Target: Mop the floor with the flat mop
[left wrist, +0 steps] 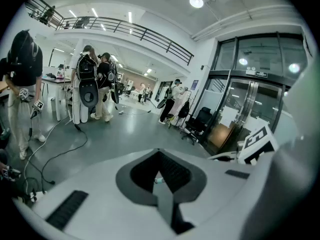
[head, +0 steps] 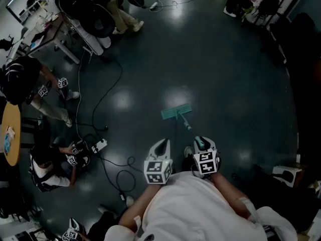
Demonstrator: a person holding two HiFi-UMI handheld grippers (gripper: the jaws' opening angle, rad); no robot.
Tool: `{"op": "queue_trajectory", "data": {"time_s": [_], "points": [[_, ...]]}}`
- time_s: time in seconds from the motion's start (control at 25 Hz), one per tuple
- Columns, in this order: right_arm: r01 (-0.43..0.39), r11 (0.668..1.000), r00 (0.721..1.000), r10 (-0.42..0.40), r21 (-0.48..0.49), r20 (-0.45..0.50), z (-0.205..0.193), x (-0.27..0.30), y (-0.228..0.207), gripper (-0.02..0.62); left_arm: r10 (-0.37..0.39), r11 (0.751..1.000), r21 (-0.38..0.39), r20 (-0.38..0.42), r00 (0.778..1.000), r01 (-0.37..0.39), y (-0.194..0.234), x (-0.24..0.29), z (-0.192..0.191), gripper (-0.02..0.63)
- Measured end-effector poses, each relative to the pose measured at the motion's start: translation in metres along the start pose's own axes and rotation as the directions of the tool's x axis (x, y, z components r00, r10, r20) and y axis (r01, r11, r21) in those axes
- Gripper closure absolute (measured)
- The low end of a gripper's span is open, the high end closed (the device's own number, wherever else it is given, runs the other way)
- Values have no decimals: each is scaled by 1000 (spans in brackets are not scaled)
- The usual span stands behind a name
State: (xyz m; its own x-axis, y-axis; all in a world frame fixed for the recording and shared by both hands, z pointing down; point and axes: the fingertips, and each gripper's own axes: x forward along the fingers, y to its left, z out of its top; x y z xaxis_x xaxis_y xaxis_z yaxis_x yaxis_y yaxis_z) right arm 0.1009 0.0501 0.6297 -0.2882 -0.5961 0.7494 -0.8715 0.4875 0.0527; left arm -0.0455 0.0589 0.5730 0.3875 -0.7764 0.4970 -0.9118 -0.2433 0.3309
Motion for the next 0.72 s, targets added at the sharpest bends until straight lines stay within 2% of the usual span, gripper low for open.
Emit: {"op": "queue_trajectory", "data": {"time_s": [0.48, 0.6, 0.72], "points": [[-12, 1000, 1000, 12, 2, 2, -19, -3, 0, 483, 13, 1000, 18, 13, 1000, -14, -7, -2, -6, 601], [-4, 1000, 1000, 4, 1, -9, -26, -8, -3, 483, 32, 999, 38, 28, 999, -33, -4, -4, -1, 601], [4, 1000, 1000, -4, 8, -5, -30, -12, -8, 483, 57, 998, 17, 34, 998, -57, 5, -4, 6, 601]]}}
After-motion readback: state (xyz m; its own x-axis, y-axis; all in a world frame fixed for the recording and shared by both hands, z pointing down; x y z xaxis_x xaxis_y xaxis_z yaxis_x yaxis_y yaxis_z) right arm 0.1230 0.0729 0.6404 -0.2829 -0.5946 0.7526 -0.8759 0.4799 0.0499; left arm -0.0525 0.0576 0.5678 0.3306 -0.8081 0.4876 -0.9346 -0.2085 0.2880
